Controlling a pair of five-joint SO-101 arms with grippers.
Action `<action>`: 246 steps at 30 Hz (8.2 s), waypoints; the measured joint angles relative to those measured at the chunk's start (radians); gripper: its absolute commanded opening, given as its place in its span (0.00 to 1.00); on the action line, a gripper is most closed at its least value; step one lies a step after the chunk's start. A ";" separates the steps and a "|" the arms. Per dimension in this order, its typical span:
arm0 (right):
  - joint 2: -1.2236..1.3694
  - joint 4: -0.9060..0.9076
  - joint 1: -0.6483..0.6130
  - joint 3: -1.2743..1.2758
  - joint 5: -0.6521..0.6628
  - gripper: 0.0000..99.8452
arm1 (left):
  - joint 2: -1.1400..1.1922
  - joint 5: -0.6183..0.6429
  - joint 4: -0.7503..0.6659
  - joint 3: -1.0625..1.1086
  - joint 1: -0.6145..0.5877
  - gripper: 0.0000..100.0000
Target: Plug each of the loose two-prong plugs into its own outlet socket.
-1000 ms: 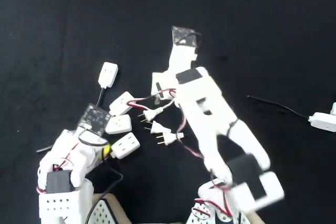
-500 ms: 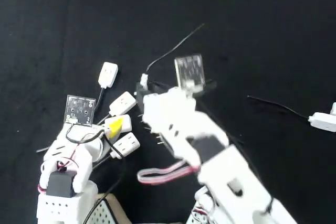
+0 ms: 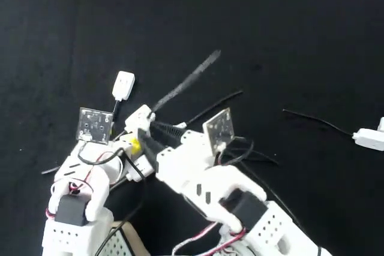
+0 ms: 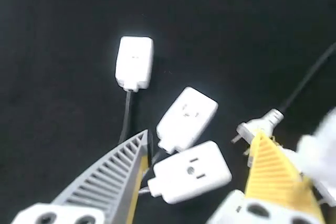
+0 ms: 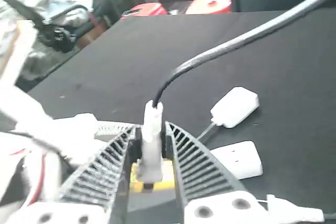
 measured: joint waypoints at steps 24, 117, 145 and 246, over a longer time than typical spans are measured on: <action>0.029 0.364 0.140 -0.166 0.043 0.01 | 0.000 -0.092 0.071 0.000 -0.210 0.30; 1.209 0.744 0.157 -0.697 0.060 0.01 | 0.000 -0.259 0.206 0.000 -0.609 0.30; 1.033 0.508 1.835 -0.617 1.048 0.01 | 0.000 -0.259 0.206 0.000 -0.609 0.30; 1.290 0.537 0.839 -0.591 -0.273 0.12 | 0.000 -0.259 0.206 0.017 -0.609 0.30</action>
